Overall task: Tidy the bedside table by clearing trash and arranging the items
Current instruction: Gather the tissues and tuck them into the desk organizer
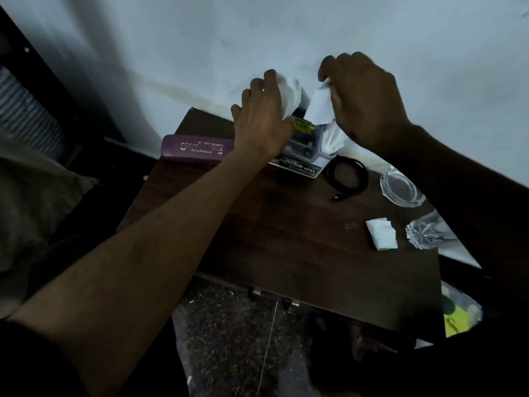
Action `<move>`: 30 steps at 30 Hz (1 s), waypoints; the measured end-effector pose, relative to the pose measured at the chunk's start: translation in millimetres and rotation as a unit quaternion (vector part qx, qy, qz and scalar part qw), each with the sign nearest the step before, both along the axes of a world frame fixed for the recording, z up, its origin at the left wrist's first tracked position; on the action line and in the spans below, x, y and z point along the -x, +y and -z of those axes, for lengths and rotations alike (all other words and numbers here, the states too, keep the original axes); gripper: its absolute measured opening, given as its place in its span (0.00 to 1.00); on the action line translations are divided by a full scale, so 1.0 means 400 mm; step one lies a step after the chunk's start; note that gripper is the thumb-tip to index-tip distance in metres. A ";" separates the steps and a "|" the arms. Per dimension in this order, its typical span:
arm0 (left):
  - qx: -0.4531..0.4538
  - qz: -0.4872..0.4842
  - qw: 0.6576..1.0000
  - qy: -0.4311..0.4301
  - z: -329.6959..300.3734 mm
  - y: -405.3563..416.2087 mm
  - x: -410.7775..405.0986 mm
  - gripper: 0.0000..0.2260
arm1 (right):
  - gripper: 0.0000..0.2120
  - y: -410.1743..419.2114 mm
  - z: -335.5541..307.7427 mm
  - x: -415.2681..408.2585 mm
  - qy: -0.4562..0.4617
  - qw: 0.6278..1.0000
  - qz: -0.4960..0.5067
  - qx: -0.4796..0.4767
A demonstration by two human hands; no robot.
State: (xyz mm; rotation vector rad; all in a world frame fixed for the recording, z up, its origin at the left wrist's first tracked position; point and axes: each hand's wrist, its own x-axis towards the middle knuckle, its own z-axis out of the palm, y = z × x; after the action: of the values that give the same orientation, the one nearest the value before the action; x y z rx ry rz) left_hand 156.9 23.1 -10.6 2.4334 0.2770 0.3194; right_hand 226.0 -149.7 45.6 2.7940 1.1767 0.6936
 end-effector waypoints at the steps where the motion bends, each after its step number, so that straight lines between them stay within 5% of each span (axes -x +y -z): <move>1: 0.010 -0.002 1.000 -0.002 -0.001 0.001 -0.003 0.30 | 0.15 0.009 0.008 -0.007 0.005 1.000 0.000 0.010; 11: 0.121 -0.027 0.992 -0.013 -0.011 0.025 0.005 0.25 | 0.20 0.034 0.034 -0.024 -0.065 0.996 -0.012 0.059; 30: 0.146 -0.049 0.988 -0.024 -0.018 0.034 -0.019 0.22 | 0.14 0.058 0.106 -0.040 0.081 0.995 -0.046 0.041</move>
State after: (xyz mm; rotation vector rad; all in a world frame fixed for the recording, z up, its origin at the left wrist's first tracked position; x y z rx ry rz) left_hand 164.6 36.7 -3.6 2.1253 0.3938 0.3532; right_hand 242.1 -126.4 3.3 2.7869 1.3336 0.4177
